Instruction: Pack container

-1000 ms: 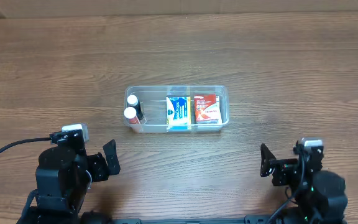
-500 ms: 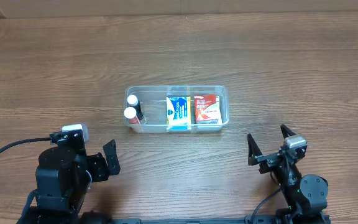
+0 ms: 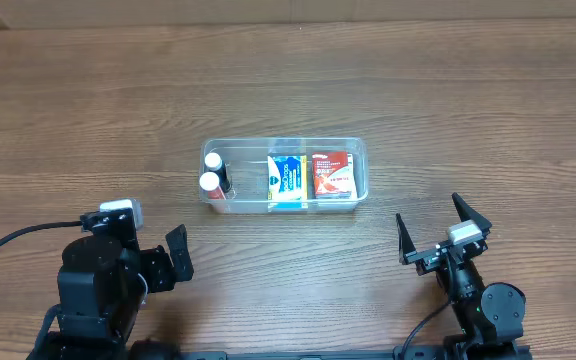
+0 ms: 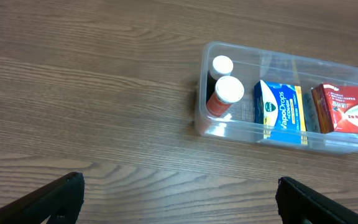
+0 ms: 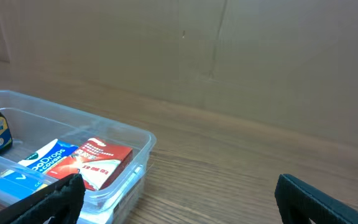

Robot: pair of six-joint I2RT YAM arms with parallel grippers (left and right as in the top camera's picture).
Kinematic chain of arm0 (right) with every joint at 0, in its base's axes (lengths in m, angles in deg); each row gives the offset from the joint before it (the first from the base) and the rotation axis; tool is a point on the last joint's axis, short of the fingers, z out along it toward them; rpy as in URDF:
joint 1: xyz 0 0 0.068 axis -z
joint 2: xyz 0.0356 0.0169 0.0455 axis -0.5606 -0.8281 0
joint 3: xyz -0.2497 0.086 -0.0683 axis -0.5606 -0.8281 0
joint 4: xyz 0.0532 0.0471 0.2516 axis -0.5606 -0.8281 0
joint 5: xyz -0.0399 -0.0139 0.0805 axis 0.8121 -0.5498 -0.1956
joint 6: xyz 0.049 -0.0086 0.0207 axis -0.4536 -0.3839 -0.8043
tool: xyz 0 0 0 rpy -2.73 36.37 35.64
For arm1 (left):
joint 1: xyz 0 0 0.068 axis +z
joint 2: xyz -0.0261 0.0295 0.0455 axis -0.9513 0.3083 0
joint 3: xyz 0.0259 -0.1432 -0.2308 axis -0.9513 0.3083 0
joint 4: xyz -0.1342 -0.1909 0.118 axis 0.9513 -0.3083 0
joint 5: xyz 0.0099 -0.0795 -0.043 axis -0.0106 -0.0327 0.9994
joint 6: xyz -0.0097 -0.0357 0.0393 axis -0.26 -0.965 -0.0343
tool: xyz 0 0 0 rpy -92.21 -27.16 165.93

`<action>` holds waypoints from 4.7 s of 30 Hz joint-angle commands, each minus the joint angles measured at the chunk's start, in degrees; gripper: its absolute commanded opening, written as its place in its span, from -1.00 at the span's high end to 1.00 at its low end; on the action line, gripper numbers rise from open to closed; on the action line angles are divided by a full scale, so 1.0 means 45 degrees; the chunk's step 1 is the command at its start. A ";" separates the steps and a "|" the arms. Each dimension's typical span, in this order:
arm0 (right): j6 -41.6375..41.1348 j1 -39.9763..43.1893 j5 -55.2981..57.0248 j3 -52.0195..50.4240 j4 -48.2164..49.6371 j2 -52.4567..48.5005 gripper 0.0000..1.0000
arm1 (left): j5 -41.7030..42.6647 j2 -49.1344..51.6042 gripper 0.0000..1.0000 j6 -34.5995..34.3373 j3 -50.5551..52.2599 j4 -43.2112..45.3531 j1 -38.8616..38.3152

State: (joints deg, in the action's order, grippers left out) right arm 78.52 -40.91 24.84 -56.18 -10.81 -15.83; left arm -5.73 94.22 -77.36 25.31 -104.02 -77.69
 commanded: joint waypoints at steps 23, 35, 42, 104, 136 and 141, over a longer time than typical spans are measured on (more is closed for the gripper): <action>0.0136 -0.0058 0.0121 -0.0131 0.0097 0.0151 -1.00 | -0.0117 -0.0005 -1.00 -0.0087 0.0073 0.0034 -0.0107; 0.0136 -0.0058 0.0117 -0.0131 0.0097 0.0151 -1.00 | -0.0680 -0.1501 -1.00 0.0073 0.2137 0.1073 -0.0078; 0.0136 -0.0058 0.0117 -0.0131 0.0097 0.0151 -1.00 | -0.0772 -0.4323 -1.00 0.0112 0.6300 0.4425 -0.0068; 0.0136 -0.0058 0.0121 -0.0131 0.0097 0.0151 -1.00 | -0.0063 -0.7349 -0.99 0.2642 1.1516 1.2512 0.0466; 0.0136 -0.0058 0.0117 -0.0131 0.0097 0.0151 -1.00 | -0.0063 -0.7339 -1.00 0.2642 1.1516 1.2512 0.0466; 0.0136 -0.0058 0.0117 -0.0131 0.0097 0.0151 -1.00 | -0.0063 -0.7339 -1.00 0.2642 1.1516 1.2512 0.0466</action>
State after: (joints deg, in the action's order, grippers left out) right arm 79.11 -40.88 24.86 -56.18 -10.68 -15.83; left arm -6.54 61.67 -66.76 76.94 -47.89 -76.03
